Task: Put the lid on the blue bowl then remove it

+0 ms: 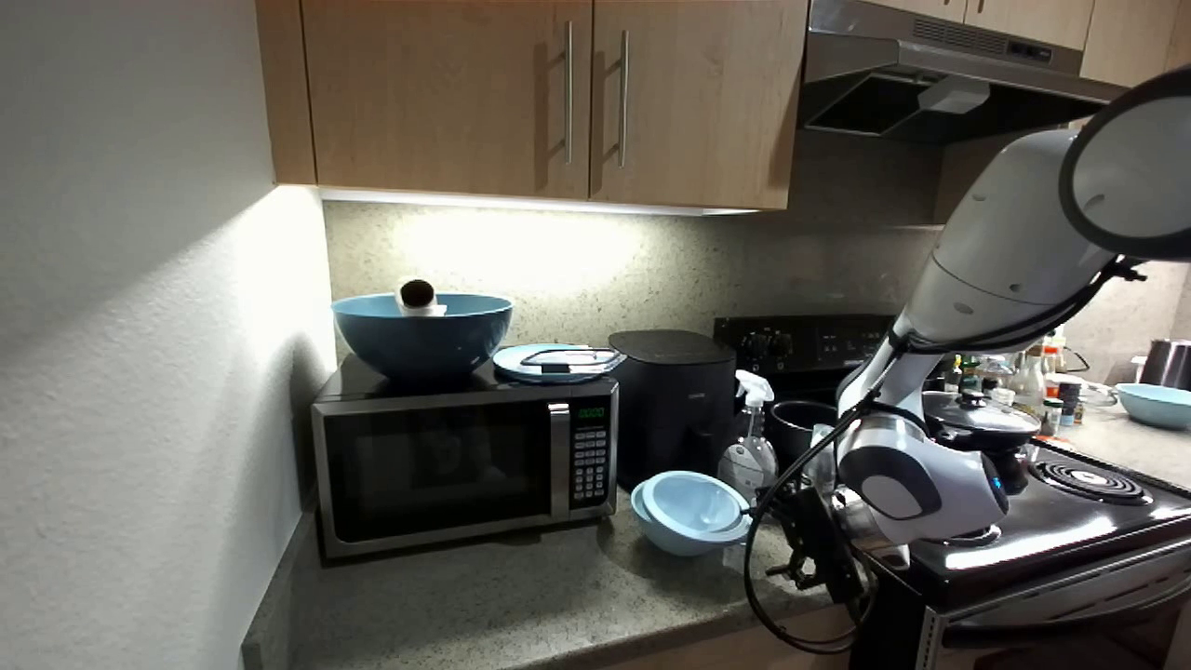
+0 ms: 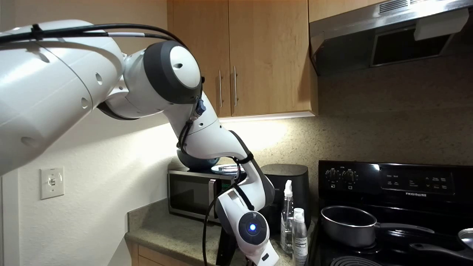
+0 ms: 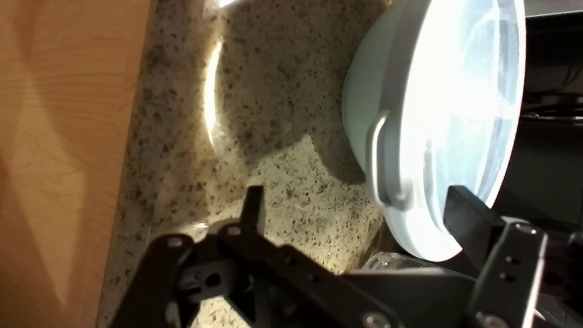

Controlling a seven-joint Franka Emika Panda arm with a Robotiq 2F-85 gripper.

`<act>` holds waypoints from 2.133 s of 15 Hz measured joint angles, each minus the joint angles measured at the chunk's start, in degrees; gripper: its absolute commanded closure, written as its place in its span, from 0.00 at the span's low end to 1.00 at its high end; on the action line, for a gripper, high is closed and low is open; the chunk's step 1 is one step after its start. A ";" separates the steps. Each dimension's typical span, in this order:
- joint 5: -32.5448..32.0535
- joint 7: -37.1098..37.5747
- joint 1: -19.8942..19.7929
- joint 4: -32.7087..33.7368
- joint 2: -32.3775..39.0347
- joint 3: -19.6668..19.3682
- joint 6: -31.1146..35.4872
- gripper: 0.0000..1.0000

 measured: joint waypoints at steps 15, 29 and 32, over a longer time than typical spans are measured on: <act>-8.14 0.06 -7.12 0.00 1.74 1.05 -29.41 0.66; -8.95 -1.62 -7.56 2.45 3.22 1.69 -32.87 0.96; -9.24 -8.45 -7.40 2.35 3.26 2.47 -37.81 0.96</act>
